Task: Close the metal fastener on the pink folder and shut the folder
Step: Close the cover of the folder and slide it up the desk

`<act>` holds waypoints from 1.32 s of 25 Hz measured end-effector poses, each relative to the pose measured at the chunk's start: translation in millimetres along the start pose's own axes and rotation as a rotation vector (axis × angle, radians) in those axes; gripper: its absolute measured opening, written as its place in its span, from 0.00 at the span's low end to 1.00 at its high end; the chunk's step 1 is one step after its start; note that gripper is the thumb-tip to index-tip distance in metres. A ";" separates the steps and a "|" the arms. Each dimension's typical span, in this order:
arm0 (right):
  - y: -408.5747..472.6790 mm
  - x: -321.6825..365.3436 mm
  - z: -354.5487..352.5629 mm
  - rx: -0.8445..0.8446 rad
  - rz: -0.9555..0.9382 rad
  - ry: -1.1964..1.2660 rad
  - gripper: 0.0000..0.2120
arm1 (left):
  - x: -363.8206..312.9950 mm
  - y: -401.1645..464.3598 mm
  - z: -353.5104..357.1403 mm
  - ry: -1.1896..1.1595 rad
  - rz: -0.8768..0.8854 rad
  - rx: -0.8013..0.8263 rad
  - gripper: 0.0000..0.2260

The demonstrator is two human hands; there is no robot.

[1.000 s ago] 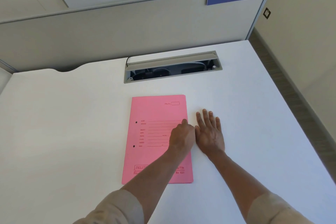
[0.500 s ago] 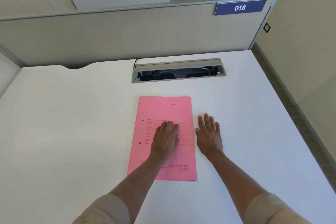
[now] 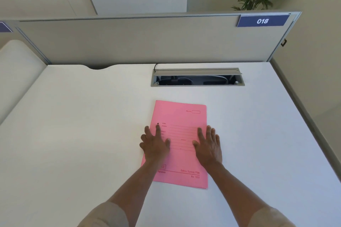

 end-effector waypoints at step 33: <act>-14.2 37.9 -31.8 -0.093 0.095 0.617 0.24 | 101.6 23.1 -24.8 -1.327 -0.223 0.302 0.22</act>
Point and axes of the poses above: each hand's wrist, its own y-axis towards the middle knuckle, its own z-axis out of the palm, x = y × z, the point moved 7 cm from there along y, towards the middle knuckle, and after that the axes turned 1 degree about y, right-handed, at the moved point
